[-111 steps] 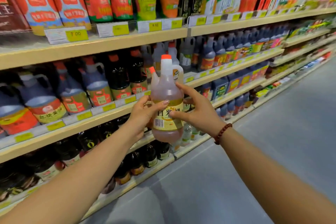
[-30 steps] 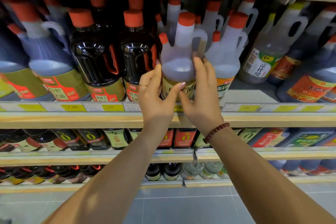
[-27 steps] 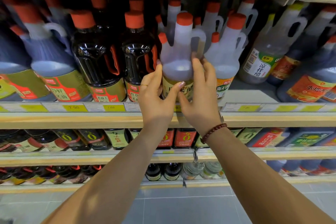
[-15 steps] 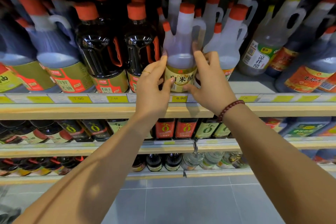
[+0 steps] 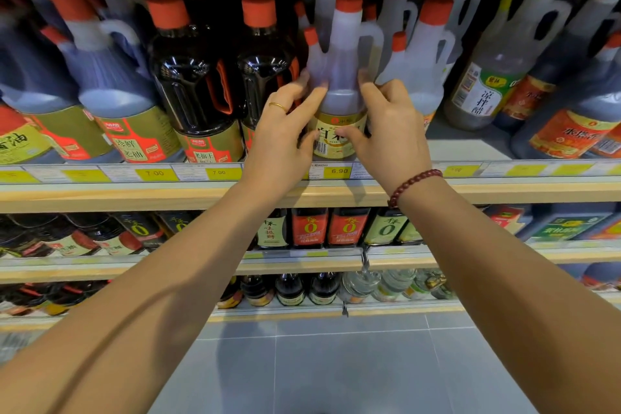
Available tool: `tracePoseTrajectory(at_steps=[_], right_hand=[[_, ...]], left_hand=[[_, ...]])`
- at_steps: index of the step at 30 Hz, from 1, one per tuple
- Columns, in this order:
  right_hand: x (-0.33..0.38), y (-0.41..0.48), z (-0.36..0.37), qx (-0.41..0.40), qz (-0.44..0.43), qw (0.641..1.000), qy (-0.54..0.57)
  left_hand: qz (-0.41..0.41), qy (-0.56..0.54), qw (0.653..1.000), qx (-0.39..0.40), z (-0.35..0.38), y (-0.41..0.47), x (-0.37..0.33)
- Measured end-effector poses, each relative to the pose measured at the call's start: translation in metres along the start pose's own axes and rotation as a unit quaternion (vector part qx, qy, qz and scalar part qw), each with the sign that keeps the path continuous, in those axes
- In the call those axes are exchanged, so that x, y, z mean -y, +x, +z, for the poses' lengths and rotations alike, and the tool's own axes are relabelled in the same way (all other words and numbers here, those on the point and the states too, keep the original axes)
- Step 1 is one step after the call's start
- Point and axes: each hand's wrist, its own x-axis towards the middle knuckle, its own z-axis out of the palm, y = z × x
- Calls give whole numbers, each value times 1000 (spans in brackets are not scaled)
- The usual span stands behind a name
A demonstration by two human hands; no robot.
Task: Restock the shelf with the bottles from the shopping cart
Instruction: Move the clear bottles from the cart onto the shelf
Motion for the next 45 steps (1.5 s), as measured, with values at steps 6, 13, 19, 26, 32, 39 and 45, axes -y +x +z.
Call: tracePoseTrajectory(at_steps=[6,13,19,26,32,39,45], right_hand=[[1,-7,-4,8,14,999,42],[45,-19,-20,-7,-76,990,116],[125,-14,-21,35,-157,966,205],[256,-25,7,112,-258,908,311],[390,-51,40,204,-337,854,340],[525,-93,81,302,-403,785,360],[612,-116,116,364,-449,726,372]], left_hand=[[-29,-47,998,29,-10,-3,-4],[-89,-55,995,6,-64,-26,-10],[-176,-9,982,-67,-160,-61,-3],[-289,39,945,-150,-302,-136,19],[-381,95,892,-225,-413,-229,48],[-462,157,819,-303,-499,-325,83],[-533,161,759,-339,-540,-375,107]])
